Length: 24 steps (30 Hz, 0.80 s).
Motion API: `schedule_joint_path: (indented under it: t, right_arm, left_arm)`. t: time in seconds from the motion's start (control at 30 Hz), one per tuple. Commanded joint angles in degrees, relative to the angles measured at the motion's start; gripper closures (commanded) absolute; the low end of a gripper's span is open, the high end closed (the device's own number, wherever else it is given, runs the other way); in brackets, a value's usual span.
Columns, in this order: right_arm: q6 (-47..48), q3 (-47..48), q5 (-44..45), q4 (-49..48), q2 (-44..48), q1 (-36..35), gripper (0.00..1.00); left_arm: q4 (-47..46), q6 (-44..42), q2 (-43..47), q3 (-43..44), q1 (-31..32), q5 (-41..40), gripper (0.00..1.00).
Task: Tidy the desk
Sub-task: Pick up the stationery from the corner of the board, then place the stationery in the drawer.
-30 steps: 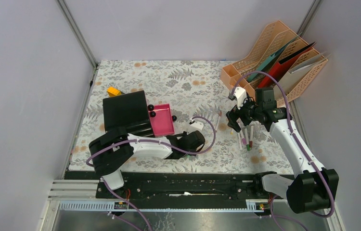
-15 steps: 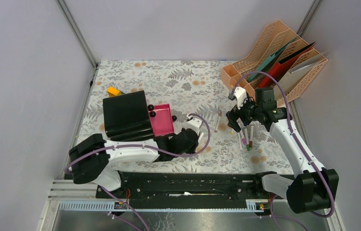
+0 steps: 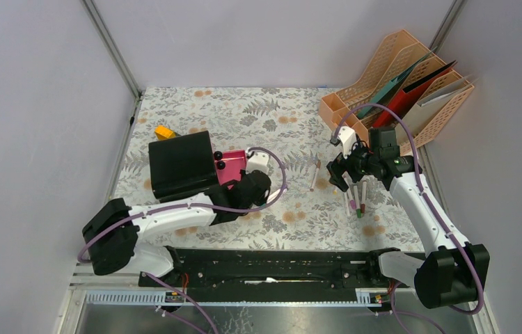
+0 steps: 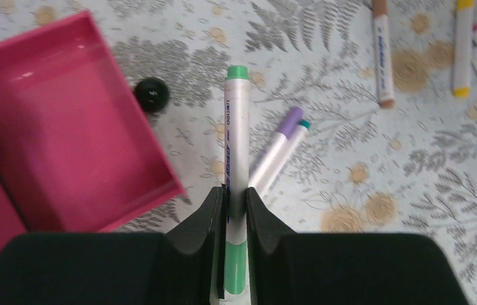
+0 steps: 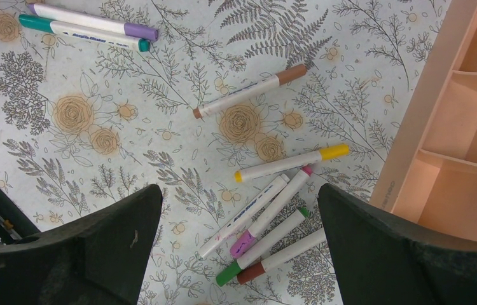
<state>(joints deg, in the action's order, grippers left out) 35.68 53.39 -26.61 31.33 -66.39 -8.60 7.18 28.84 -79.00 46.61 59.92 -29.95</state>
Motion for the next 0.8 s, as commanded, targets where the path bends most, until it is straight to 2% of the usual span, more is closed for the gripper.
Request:
schedule_joint_path:
  t: [0.0, 0.33, 0.77]
  right_arm:
    - [0.62, -0.21, -0.99, -1.10, 0.23, 0.16, 0.00]
    - [0.71, -0.21, -0.99, -1.09, 0.00, 0.16, 0.00]
    - [0.88, -0.29, -0.90, -1.10, -0.15, 0.16, 0.00]
  left_arm:
    - [0.03, -1.42, 2.61, 1.19, -2.72, -4.79, 1.00]
    - [8.01, 0.91, -5.10, 8.04, -9.32, -13.45, 1.00]
    - [5.84, 0.32, -11.59, 9.60, -13.20, -14.67, 0.99]
